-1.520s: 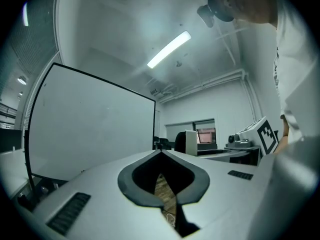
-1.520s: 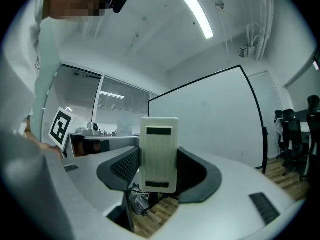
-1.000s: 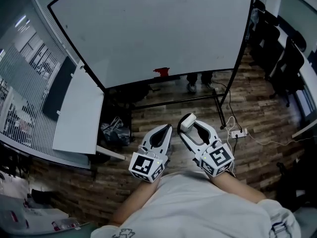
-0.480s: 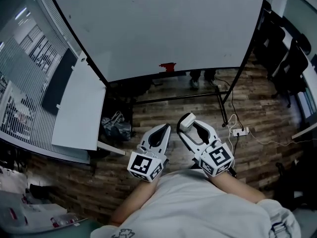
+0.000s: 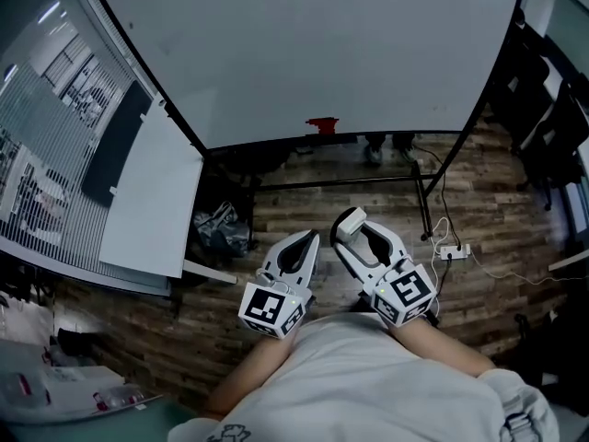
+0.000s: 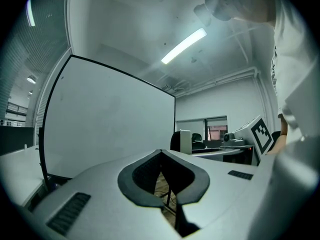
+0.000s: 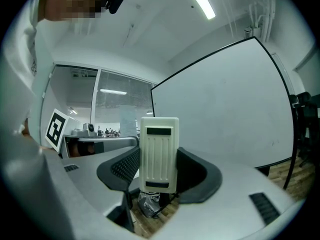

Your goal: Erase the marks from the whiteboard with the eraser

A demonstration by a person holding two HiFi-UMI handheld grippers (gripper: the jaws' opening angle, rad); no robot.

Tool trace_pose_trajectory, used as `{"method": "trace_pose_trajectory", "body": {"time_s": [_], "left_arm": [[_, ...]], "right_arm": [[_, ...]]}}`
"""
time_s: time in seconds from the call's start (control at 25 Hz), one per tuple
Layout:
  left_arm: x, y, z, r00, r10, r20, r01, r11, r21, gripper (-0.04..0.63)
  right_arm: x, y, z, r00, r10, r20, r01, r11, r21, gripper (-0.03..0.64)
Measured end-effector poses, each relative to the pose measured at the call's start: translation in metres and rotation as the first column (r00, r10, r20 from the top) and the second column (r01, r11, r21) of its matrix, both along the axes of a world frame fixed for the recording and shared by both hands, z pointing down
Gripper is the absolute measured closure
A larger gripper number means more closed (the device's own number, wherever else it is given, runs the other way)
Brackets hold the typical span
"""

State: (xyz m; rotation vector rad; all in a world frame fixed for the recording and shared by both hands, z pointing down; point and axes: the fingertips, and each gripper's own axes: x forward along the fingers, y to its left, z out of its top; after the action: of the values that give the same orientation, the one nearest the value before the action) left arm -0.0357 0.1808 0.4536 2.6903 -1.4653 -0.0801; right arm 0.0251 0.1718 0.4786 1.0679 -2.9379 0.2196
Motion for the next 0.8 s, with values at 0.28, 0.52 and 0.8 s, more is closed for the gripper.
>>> {"method": "trace_pose_trajectory", "body": {"time_s": [0.28, 0.52, 0.8], "left_arm": [[0.017, -0.052, 0.005, 1.000, -0.003, -0.005, 0.003, 0.999, -0.032, 0.588], [0.047, -0.104, 0.016, 1.000, 0.013, -0.014, -0.013, 0.998, -0.063, 0.588], [0.097, -0.162, 0.017, 0.999, 0.028, -0.020, -0.029, 0.996, -0.081, 0.588]], "right_arm": [[0.016, -0.050, 0.004, 1.000, -0.002, 0.006, 0.002, 1.000, -0.019, 0.376], [0.046, -0.099, 0.011, 1.000, 0.014, 0.006, -0.014, 0.999, -0.044, 0.376], [0.098, -0.153, 0.012, 0.999, 0.034, 0.009, -0.034, 0.997, -0.066, 0.376]]}}
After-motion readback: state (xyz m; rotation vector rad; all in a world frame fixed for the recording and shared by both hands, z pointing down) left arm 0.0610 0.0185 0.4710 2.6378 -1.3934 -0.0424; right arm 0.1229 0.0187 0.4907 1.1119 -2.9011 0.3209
